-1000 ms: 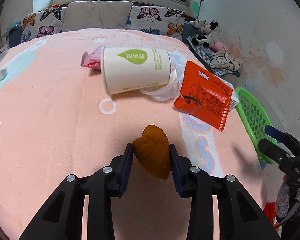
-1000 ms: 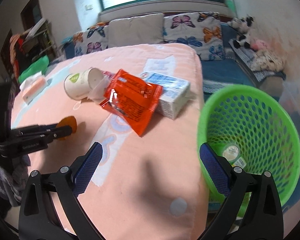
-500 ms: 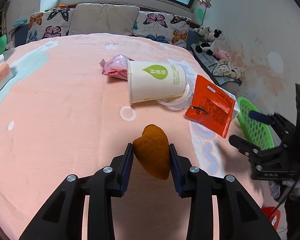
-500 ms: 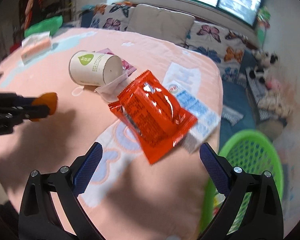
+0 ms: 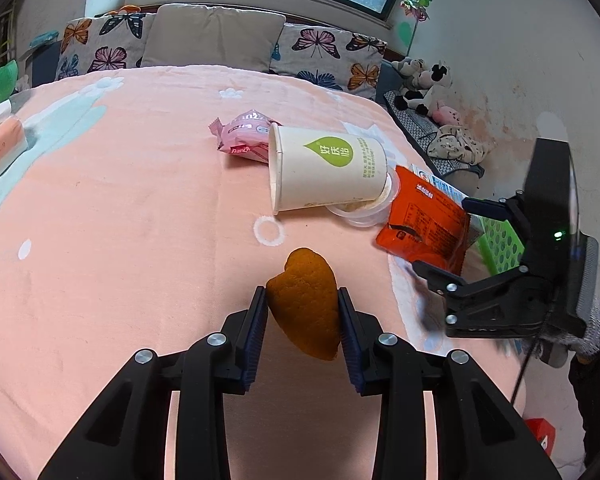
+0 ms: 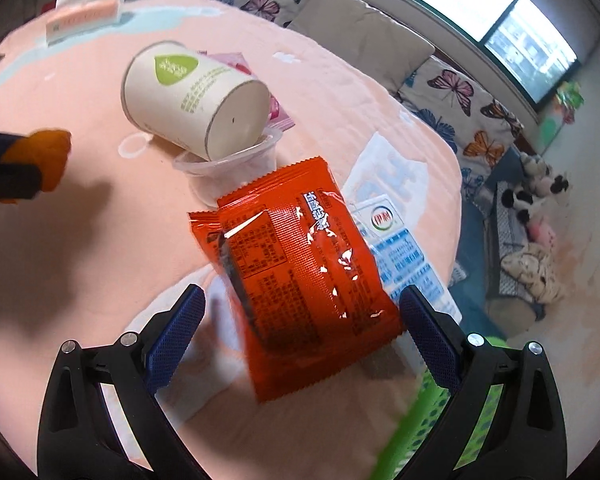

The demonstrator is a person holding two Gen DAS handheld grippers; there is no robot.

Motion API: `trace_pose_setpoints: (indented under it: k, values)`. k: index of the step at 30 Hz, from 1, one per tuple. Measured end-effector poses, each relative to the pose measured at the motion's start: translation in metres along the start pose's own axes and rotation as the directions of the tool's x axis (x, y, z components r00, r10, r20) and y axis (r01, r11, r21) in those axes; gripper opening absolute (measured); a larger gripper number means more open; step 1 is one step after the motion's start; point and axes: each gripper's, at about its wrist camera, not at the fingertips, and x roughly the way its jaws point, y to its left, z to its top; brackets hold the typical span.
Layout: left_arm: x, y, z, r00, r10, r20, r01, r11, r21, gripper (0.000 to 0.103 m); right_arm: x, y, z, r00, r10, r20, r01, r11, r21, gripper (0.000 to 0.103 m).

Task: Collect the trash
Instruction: 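Grasp the red snack packet with the right gripper while the left holds the peel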

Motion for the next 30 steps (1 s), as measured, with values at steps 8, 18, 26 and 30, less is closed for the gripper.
trace_pose_setpoints:
  k: [8, 18, 26, 30]
  values:
    - [0.000, 0.001, -0.001, 1.000, -0.003, 0.000, 0.003, 1.000, -0.007, 0.034, 0.014, 0.006, 0.006, 0.999, -0.029, -0.019, 0.028, 0.997, -0.067, 0.095]
    - [-0.004, -0.002, -0.002, 1.000, -0.009, 0.010, 0.009, 1.000, -0.006, 0.034, 0.000, 0.004, 0.001, 0.999, -0.040, 0.011, 0.040, 0.999, -0.004, 0.066]
    - [-0.010, -0.008, -0.002, 1.000, -0.021, 0.021, 0.021, 1.000, 0.012, 0.034, -0.025, -0.002, -0.010, 0.999, 0.006, 0.053, -0.011, 0.995, 0.101, 0.064]
    - [-0.013, -0.015, -0.001, 0.999, -0.032, 0.024, 0.032, 0.999, 0.026, 0.034, -0.041, -0.005, -0.018, 0.997, 0.022, 0.075, -0.033, 0.987, 0.155, 0.064]
